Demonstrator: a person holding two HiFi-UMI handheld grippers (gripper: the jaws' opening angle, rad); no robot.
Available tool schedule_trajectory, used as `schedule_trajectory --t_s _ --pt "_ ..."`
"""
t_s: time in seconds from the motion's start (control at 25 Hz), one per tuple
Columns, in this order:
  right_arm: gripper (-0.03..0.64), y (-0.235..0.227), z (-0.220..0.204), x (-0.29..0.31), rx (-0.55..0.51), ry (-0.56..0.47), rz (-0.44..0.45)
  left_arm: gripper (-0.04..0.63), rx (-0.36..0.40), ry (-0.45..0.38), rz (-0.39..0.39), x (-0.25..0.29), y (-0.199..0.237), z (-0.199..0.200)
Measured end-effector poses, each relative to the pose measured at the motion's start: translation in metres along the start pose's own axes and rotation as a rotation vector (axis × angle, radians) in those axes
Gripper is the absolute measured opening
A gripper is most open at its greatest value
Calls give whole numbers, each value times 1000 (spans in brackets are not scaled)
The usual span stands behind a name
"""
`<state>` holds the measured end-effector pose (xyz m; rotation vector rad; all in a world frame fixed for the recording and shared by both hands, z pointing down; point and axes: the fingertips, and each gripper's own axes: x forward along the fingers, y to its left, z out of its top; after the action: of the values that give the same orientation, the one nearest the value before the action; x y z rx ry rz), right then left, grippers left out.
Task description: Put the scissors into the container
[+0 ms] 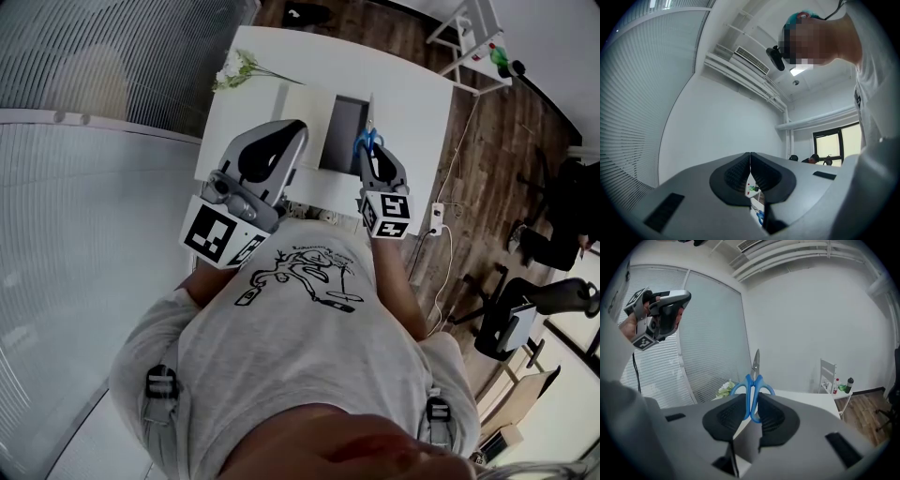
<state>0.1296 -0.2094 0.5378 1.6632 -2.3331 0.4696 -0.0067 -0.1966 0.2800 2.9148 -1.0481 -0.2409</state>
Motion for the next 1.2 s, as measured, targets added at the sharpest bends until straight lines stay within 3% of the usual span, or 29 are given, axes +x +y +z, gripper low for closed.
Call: schedule_trajectory --t_s 1.2 --pt "84 -14 -148 101 165 455 -21 21 -1 41 16 -9 11 -8"
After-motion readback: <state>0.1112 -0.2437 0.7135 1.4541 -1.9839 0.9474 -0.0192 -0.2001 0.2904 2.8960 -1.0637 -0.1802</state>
